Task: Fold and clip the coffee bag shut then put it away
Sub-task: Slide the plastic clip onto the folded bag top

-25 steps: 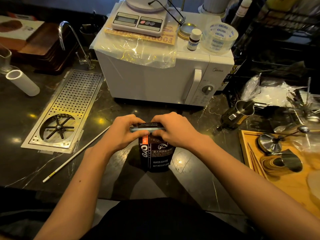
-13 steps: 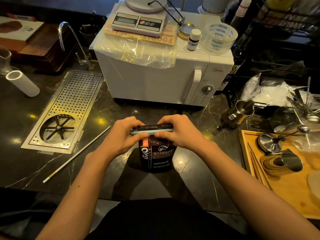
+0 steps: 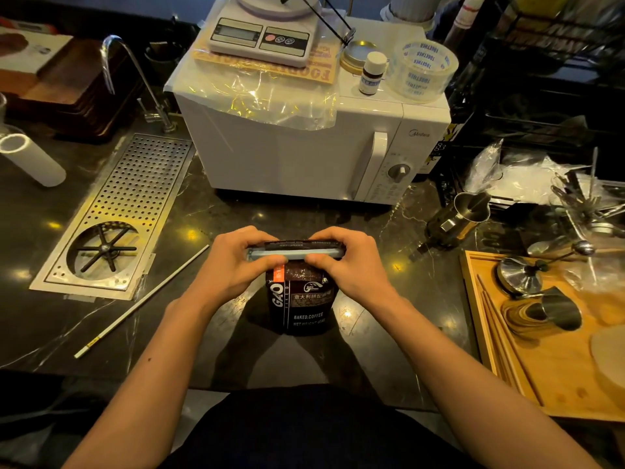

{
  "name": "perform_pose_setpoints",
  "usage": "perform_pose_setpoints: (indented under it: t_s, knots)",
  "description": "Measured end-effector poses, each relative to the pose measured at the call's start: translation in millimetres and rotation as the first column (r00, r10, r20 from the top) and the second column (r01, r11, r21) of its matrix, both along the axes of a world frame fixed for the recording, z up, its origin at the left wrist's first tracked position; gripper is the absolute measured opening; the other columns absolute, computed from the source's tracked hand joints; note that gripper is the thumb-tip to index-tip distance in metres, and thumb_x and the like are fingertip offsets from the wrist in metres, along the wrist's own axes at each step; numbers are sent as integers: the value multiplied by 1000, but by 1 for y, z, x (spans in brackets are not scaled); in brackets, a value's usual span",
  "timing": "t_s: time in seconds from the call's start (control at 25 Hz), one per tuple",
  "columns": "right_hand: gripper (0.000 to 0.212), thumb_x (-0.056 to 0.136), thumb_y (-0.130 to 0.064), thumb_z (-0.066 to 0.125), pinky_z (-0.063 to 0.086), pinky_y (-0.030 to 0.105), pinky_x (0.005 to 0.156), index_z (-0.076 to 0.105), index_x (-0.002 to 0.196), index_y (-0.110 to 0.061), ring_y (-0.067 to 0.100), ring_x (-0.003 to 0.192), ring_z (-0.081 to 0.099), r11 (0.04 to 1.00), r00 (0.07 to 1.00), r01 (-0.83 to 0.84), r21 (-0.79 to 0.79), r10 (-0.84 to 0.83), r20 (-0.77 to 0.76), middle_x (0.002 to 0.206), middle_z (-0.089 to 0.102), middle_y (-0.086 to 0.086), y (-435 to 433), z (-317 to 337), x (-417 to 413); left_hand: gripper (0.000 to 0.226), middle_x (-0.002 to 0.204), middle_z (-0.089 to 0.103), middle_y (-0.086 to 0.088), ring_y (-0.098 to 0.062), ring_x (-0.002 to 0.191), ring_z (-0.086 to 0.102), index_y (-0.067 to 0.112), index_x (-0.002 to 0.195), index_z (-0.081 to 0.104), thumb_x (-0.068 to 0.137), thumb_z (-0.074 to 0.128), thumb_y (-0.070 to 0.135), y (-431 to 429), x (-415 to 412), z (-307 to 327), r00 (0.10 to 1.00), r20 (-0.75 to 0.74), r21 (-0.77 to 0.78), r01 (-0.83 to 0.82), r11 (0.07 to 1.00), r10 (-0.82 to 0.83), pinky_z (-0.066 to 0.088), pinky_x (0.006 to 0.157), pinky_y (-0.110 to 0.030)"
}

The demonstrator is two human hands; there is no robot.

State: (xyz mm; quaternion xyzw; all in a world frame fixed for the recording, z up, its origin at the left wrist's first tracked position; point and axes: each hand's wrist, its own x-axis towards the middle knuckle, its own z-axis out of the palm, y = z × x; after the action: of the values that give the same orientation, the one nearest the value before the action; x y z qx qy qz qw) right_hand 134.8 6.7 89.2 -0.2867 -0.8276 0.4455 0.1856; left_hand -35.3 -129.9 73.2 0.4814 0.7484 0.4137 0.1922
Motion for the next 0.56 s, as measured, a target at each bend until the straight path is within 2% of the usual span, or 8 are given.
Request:
perform_pose_setpoints:
  t_s: [0.08, 0.16, 0.24, 0.32, 0.36, 0.44, 0.56]
  knots:
    - [23, 78, -13, 80, 53, 22, 79, 73, 100, -18, 6, 87, 67, 996, 998, 11, -86, -15, -53, 90, 72, -10, 2, -7, 4, 21, 85, 69, 0, -10, 77, 64, 19, 97, 75, 76, 81, 19, -1, 3, -8, 989, 136, 18, -66, 998, 63, 49, 69, -20]
    - [24, 80, -7, 78, 55, 25, 78, 70, 100, -19, 12, 91, 69, 973, 992, 36, -229, -63, -113, 94, 73, -2, 6, -13, 10, 18, 85, 72, 0, -9, 77, 66, 21, 90, 75, 74, 82, 19, -1, 10, -16, 928, 346, 45, -165, 985, 139, 53, 69, -23]
    - [27, 81, -3, 76, 57, 27, 74, 68, 96, -23, 14, 88, 72, 922, 974, 75, -379, -149, -168, 93, 74, 3, 4, -20, 14, 25, 87, 74, -3, -17, 82, 70, 18, 92, 74, 69, 82, 25, 0, 21, -25, 786, 584, 51, -286, 957, 204, 56, 72, -30]
    - [29, 83, -2, 75, 59, 29, 73, 68, 96, -27, 15, 85, 73, 883, 954, 105, -457, -218, -204, 88, 76, -1, -3, -26, 13, 37, 95, 75, -6, -27, 92, 72, 19, 97, 72, 64, 81, 33, 1, 33, -31, 612, 758, 46, -394, 918, 225, 58, 77, -37]
    - [29, 84, -3, 73, 59, 29, 73, 68, 98, -28, 15, 86, 74, 867, 946, 109, -487, -240, -216, 88, 77, -2, -5, -28, 12, 40, 97, 75, -7, -29, 95, 72, 20, 98, 72, 63, 80, 36, 2, 38, -34, 550, 806, 48, -431, 901, 220, 59, 78, -37]
    - [25, 89, -5, 69, 59, 27, 72, 67, 104, -25, 15, 89, 74, 833, 939, 93, -545, -256, -231, 92, 78, -3, -7, -32, 10, 40, 97, 76, -6, -27, 93, 73, 21, 98, 71, 64, 79, 40, 5, 44, -36, 481, 856, 67, -467, 882, 190, 59, 75, -33]
    - [22, 93, -6, 62, 57, 22, 71, 65, 107, -22, 13, 91, 74, 802, 938, 46, -596, -240, -250, 94, 78, -4, -3, -34, 12, 38, 95, 77, -4, -21, 90, 74, 17, 102, 69, 72, 73, 40, 8, 45, -37, 451, 882, 87, -443, 892, 138, 58, 71, -27]
